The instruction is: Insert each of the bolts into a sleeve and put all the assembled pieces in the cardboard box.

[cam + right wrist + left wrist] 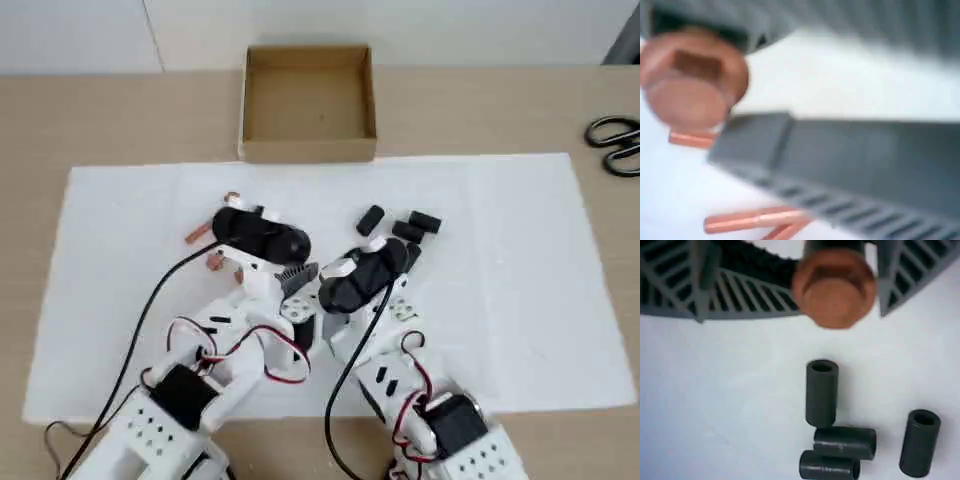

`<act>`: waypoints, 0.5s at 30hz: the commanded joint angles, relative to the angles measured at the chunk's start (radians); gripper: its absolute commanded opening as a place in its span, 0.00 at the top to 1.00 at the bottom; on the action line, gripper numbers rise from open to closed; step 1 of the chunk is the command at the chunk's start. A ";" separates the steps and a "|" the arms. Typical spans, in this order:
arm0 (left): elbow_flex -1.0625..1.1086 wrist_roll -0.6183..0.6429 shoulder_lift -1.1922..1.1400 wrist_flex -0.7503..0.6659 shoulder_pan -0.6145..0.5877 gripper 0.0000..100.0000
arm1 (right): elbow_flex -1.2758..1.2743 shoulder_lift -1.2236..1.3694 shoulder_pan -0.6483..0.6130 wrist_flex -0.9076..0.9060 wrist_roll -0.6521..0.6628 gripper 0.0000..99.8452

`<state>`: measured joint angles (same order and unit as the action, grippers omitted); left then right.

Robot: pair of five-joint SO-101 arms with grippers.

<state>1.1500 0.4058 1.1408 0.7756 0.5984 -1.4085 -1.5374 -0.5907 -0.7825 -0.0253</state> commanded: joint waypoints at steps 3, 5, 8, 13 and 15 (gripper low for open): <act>-0.186 -0.011 0.008 0.206 -0.063 0.76 | 0.031 -0.012 0.035 0.030 -0.006 1.00; -0.248 -0.023 0.008 0.267 -0.163 0.75 | 0.031 -0.012 0.051 0.030 -0.006 1.00; -0.305 -0.144 0.008 0.322 -0.351 0.72 | 0.031 -0.010 0.070 0.028 -0.005 1.00; -0.306 -0.281 0.008 0.339 -0.646 0.72 | 0.055 -0.007 0.171 0.019 0.017 1.00; -0.305 -0.305 0.008 0.345 -0.738 0.72 | 0.107 -0.005 0.202 0.012 0.037 1.00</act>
<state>0.8876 0.1404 1.1393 1.1132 -0.0092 -1.4039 -1.5390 -0.4281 -0.7825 -0.0161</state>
